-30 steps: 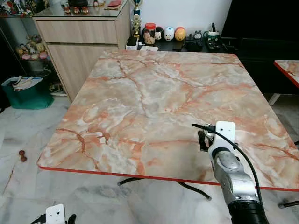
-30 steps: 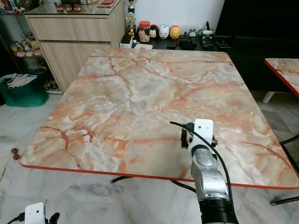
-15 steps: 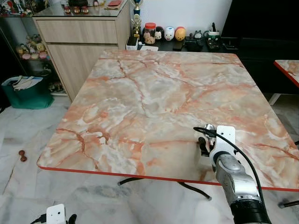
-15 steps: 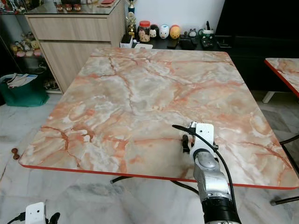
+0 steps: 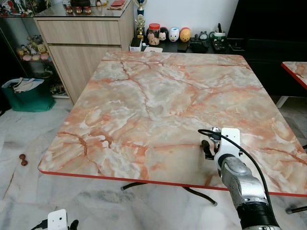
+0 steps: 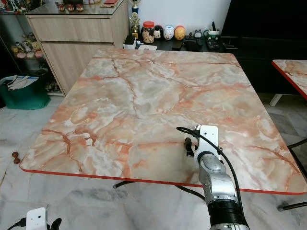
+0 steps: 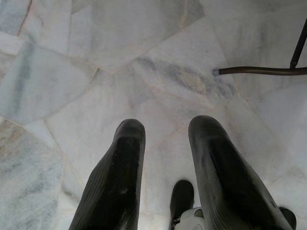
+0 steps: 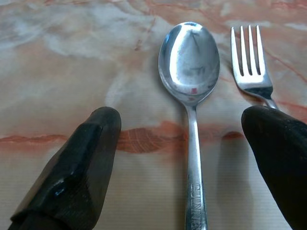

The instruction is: Setting the table

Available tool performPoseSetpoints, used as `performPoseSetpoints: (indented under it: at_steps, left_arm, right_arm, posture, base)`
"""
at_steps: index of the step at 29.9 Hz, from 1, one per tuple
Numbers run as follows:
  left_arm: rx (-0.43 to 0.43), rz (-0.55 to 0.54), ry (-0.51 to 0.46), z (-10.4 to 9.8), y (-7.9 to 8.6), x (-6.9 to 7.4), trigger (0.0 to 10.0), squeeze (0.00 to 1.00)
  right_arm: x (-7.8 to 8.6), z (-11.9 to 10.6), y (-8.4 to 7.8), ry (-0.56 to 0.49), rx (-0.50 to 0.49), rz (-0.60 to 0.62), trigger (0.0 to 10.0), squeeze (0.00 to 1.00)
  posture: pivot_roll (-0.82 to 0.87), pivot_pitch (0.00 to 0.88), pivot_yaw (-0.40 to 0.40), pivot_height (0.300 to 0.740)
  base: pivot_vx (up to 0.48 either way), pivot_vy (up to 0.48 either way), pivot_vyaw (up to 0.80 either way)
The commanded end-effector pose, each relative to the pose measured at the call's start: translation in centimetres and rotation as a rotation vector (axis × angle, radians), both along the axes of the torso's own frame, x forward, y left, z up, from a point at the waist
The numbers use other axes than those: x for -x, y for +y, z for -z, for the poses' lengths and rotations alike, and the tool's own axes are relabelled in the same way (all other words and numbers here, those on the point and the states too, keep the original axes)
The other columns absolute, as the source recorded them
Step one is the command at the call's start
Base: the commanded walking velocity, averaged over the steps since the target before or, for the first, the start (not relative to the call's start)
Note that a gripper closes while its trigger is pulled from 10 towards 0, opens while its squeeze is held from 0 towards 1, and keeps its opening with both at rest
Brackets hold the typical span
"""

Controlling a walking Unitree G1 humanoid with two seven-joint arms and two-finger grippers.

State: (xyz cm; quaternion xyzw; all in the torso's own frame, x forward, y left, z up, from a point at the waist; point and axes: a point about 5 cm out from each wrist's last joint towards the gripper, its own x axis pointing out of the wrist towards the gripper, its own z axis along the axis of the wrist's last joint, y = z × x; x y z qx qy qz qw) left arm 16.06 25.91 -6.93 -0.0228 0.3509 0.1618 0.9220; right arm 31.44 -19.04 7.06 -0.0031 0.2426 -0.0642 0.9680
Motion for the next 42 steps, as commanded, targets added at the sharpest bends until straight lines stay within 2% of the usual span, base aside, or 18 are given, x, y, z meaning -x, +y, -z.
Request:
performPoseSetpoints:
  at_steps: [1,8,10,11,13,14,15,16,19,20,21,35,40,41,42]
  left_arm:
    - [-0.008,0.007,0.007,0.1,-0.1,0.1,10.0,0.00]
    - [-0.012,0.009,0.008,0.1,-0.1,0.1,10.0,0.00]
    - [-0.014,0.010,0.008,0.1,-0.1,0.0,10.0,0.00]
    - [-0.015,0.009,0.007,0.0,-0.1,0.0,10.0,0.00]
    - [-0.015,0.009,0.007,0.0,-0.1,0.0,10.0,0.00]
    - [-0.016,0.009,0.007,0.0,-0.1,0.1,10.0,0.00]
    - [-0.016,0.008,0.007,0.0,0.0,0.1,10.0,0.00]
    - [-0.016,0.008,0.007,0.0,0.0,0.1,10.0,0.00]
    - [-0.017,0.009,0.007,0.0,0.0,0.0,10.0,0.00]
    - [-0.017,0.009,0.007,0.0,0.0,0.0,10.0,0.00]
    - [-0.017,0.009,0.007,0.0,0.0,0.0,10.0,0.00]
    - [-0.019,0.009,0.011,0.1,0.0,0.2,10.0,0.00]
    - [-0.019,0.007,0.013,0.1,0.1,0.2,10.0,0.00]
    - [-0.019,0.008,0.013,0.1,0.1,0.2,10.0,0.00]
    - [-0.019,0.008,0.013,0.1,0.1,0.2,10.0,0.00]
  right_arm:
    - [0.0,0.1,0.0,0.016,0.002,-0.004,10.0,0.00]
    - [0.0,0.3,-0.2,0.025,0.005,-0.016,10.0,0.00]
    - [0.0,0.3,-0.1,0.024,0.005,-0.026,9.1,0.00]
    - [0.0,0.3,0.0,0.027,0.001,-0.026,9.6,0.00]
    - [0.0,0.3,0.0,0.028,0.002,-0.024,9.6,0.00]
    - [0.0,0.3,0.0,0.029,0.003,-0.026,7.2,0.00]
    - [0.0,0.3,-0.1,0.028,0.008,-0.023,2.1,0.00]
    - [0.0,0.3,-0.1,0.027,0.011,-0.020,0.0,0.00]
    - [0.0,0.3,-0.1,0.027,0.008,-0.023,0.0,0.00]
    - [0.0,0.4,-0.1,0.030,0.009,-0.025,2.3,0.00]
    - [0.0,0.4,-0.1,0.036,0.013,-0.028,10.0,0.00]
    - [0.4,1.0,-0.7,0.067,0.041,0.022,10.0,0.00]
    - [0.6,1.4,-0.5,0.085,0.009,-0.007,10.0,0.00]
    - [0.6,1.4,-0.3,0.083,0.008,-0.025,6.7,0.00]
    - [0.7,1.5,-0.2,0.081,0.009,-0.036,0.0,0.00]
  posture:
    - [-0.02,0.000,-0.007,0.740]
    - [-0.02,0.000,-0.006,0.740]
    - [-0.02,0.000,-0.008,0.740]
    - [-0.02,0.000,-0.008,0.740]
    - [-0.02,0.000,-0.010,0.740]
    - [-0.02,0.000,-0.007,0.740]
    - [-0.02,0.000,-0.009,0.740]
    - [-0.02,0.000,-0.009,0.740]
    - [-0.02,0.000,-0.008,0.740]
    - [-0.02,0.000,-0.008,0.740]
    - [-0.02,0.000,-0.008,0.740]
    - [-0.02,0.000,-0.007,0.740]
    - [-0.02,0.000,-0.006,0.740]
    - [-0.02,0.000,-0.006,0.740]
    - [-0.02,0.000,-0.006,0.740]
  base:
    - [0.000,0.000,0.00]
    - [0.000,0.000,0.00]
    - [0.000,0.000,0.00]
    - [0.000,0.000,0.00]
    - [0.000,0.000,0.00]
    - [0.000,0.000,0.00]
    - [0.000,0.000,0.00]
    - [0.000,0.000,0.00]
    - [0.000,0.000,0.00]
    - [0.000,0.000,0.00]
    - [0.000,0.000,0.00]
    - [0.000,0.000,0.00]
    - [0.000,0.000,0.00]
    - [0.000,0.000,0.00]
    - [0.000,0.000,0.00]
